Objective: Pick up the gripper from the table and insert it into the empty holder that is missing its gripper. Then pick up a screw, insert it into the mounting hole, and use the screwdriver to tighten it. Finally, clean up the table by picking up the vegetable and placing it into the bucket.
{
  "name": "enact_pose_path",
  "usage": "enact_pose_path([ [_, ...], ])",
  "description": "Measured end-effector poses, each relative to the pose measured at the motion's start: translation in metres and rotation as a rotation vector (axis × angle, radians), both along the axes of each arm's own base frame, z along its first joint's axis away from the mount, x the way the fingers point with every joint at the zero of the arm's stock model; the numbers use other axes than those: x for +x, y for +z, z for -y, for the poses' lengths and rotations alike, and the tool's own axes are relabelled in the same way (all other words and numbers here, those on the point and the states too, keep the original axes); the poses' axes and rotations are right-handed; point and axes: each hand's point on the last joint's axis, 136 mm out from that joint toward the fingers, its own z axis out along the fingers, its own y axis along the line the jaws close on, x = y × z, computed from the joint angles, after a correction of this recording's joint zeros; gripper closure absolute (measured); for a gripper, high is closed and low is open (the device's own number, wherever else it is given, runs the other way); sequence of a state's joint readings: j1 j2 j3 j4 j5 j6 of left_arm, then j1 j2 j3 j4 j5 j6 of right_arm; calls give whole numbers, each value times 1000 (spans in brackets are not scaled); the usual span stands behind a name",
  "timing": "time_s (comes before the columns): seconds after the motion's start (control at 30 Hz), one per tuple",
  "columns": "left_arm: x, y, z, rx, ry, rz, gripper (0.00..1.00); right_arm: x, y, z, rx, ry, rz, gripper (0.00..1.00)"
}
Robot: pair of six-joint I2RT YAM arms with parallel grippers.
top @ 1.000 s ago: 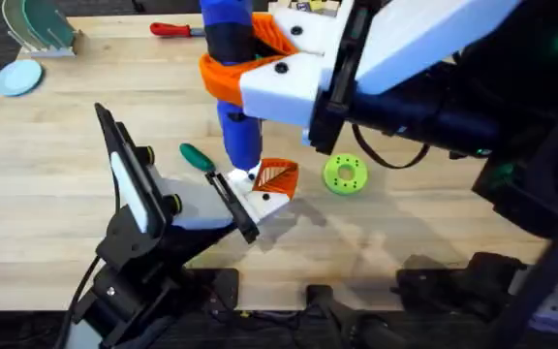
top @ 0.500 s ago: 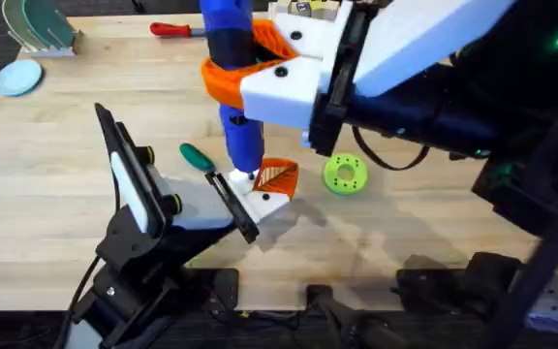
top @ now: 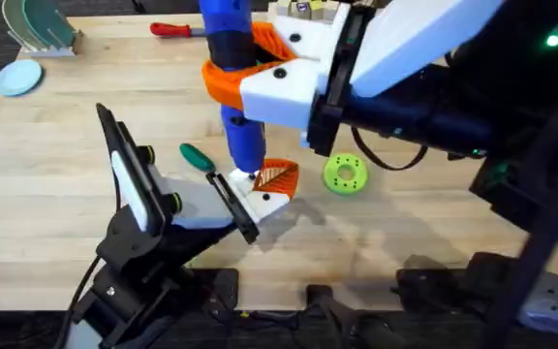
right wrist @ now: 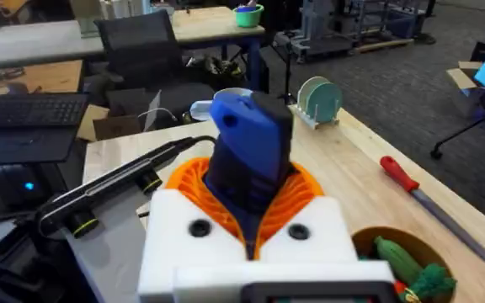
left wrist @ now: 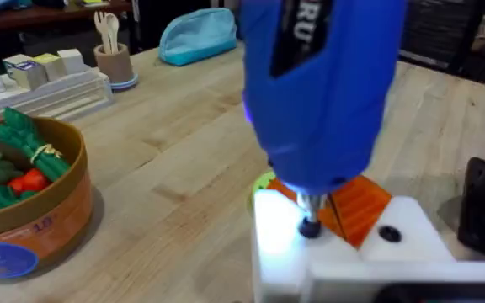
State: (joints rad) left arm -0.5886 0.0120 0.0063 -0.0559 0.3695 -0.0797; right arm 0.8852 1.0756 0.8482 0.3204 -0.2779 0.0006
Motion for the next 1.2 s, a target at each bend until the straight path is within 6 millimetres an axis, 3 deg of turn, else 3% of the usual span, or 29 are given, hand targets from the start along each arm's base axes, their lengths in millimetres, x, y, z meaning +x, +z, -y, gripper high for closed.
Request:
enact_pose_path([
  [0.83,0,0,0,-2,0,-2,991,0,5,0,14,1,21,978],
  [1.0,0,0,0,-2,1,-2,991,-3,30,8,84,-8,90,978],
  [1.13,0,0,0,-2,0,-2,991,-4,71,37,184,-57,202,978],
  [1.2,0,0,0,-2,0,-2,991,2,79,54,180,-106,241,978],
])
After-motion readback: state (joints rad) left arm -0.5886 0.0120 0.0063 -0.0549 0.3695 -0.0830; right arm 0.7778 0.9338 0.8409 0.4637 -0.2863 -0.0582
